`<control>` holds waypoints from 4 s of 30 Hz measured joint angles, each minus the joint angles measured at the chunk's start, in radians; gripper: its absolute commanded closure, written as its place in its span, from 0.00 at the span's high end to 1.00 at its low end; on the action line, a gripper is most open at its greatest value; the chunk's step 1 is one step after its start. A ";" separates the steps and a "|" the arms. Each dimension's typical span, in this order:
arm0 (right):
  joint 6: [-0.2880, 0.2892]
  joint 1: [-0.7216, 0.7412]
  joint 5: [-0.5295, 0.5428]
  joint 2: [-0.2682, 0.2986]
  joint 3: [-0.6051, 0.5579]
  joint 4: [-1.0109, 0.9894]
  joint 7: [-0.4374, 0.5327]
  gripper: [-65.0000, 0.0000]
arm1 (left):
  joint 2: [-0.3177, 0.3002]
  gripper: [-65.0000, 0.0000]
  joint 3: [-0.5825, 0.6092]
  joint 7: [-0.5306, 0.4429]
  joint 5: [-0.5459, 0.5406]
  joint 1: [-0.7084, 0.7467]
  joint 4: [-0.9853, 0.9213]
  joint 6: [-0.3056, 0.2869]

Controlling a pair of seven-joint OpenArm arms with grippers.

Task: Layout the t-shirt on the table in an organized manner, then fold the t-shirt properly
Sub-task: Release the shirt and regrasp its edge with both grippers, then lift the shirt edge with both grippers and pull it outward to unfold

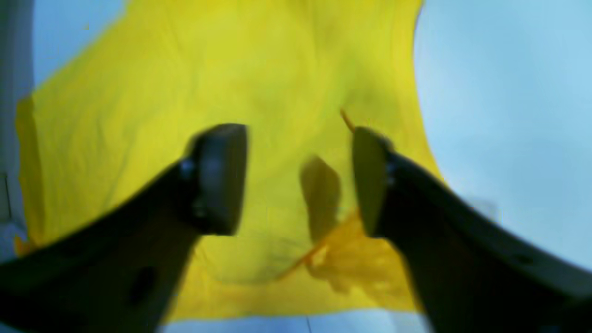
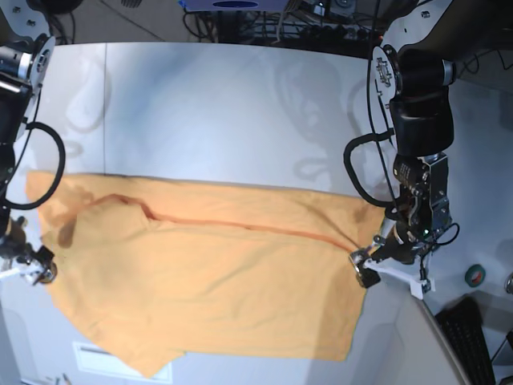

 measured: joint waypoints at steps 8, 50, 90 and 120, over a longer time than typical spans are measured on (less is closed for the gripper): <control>-0.011 -0.194 0.014 -0.072 0.223 0.298 0.010 0.68 | 0.014 0.99 -0.003 -0.013 -0.111 0.217 0.180 -0.002; 0.023 -0.115 0.056 -0.141 0.495 -0.299 0.147 0.54 | -0.034 0.99 -0.004 -0.021 -0.458 0.545 0.405 -0.002; 0.026 -0.081 0.064 -0.113 0.488 -0.429 0.188 0.00 | -0.039 0.61 0.003 -0.078 -0.465 0.243 -0.028 -0.021; -0.011 -0.064 0.022 -0.107 0.449 -0.376 0.157 0.00 | -0.033 0.00 0.007 -0.005 -0.455 0.214 -0.017 0.013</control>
